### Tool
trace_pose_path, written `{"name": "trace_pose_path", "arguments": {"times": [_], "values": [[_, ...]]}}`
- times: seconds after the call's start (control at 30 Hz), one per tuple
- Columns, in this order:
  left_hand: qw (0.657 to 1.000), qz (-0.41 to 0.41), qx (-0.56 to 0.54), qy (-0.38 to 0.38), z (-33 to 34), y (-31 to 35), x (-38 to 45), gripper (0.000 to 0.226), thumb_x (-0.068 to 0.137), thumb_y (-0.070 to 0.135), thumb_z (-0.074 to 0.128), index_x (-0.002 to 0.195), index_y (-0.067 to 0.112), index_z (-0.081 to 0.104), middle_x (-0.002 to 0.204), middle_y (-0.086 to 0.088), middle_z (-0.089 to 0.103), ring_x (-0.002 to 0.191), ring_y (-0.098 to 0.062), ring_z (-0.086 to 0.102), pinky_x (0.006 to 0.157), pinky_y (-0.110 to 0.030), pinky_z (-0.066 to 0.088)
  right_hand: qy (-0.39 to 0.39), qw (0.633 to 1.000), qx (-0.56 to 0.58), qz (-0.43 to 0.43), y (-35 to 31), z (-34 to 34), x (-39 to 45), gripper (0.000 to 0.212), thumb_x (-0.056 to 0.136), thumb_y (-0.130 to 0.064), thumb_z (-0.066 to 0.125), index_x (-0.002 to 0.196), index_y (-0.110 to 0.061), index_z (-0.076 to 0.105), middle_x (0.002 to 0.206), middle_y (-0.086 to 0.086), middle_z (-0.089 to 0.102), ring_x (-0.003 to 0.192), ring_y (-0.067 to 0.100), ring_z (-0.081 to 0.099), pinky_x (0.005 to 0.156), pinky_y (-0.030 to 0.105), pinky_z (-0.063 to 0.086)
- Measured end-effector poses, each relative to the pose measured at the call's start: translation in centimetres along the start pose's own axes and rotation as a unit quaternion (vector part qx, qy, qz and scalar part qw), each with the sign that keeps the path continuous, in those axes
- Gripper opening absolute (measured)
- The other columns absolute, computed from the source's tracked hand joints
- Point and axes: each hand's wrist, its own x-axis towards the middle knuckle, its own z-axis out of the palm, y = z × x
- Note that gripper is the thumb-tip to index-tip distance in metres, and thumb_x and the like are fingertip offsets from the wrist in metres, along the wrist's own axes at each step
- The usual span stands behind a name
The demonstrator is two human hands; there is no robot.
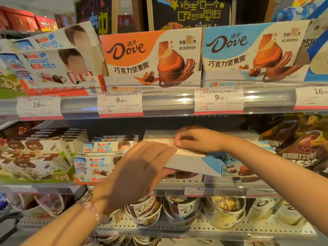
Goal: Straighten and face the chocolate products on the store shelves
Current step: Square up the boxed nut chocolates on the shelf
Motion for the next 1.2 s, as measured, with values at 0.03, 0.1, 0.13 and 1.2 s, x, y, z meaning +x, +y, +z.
{"name": "trace_pose_path", "arguments": {"times": [0.03, 0.1, 0.13, 1.2], "values": [[1.0, 0.007, 0.014, -0.008, -0.1, 0.3, 0.5, 0.044, 0.1, 0.043, 0.022, 0.12, 0.011, 0.044, 0.099, -0.005, 0.07, 0.095, -0.014, 0.051, 0.078, -0.027, 0.05, -0.006, 1.0, 0.011, 0.006, 0.0, -0.3, -0.6, 0.034, 0.096, -0.036, 0.044, 0.115, -0.015, 0.062, 0.119, -0.001, 0.059, 0.107, 0.011, 0.055, 0.095, 0.026, 0.043], [0.999, 0.02, 0.008, -0.025, -0.3, 1.1, 1.6, 0.044, 0.093, 0.044, 0.033, 0.119, 0.011, 0.048, 0.094, -0.004, 0.071, 0.086, -0.014, 0.061, 0.073, -0.026, 0.051, 0.02, 0.996, 0.087, 0.022, -0.3, -1.4, -2.4, 0.045, 0.091, -0.043, 0.04, 0.118, -0.016, 0.063, 0.121, -0.001, 0.061, 0.11, 0.009, 0.056, 0.096, 0.022, 0.043], [0.999, 0.027, -0.012, -0.031, -0.2, 1.5, 2.0, 0.045, 0.088, 0.041, 0.04, 0.117, 0.01, 0.055, 0.092, -0.004, 0.071, 0.082, -0.016, 0.065, 0.073, -0.026, 0.052, 0.035, 0.987, 0.155, 0.029, -0.4, -2.0, -3.5, 0.047, 0.088, -0.044, 0.039, 0.117, -0.015, 0.063, 0.12, 0.0, 0.063, 0.109, 0.007, 0.058, 0.093, 0.017, 0.044], [0.841, -0.214, -0.448, -0.215, 10.6, 2.1, 8.6, 0.016, 0.089, 0.028, 0.059, 0.094, 0.037, 0.047, 0.121, 0.015, 0.05, 0.112, -0.01, 0.048, 0.075, -0.026, 0.057, 0.143, 0.984, 0.016, 0.109, 5.2, -3.9, -17.0, 0.043, 0.088, 0.0, 0.057, 0.117, -0.032, 0.057, 0.111, -0.019, 0.053, 0.113, -0.003, 0.051, 0.097, 0.02, 0.046]]}}
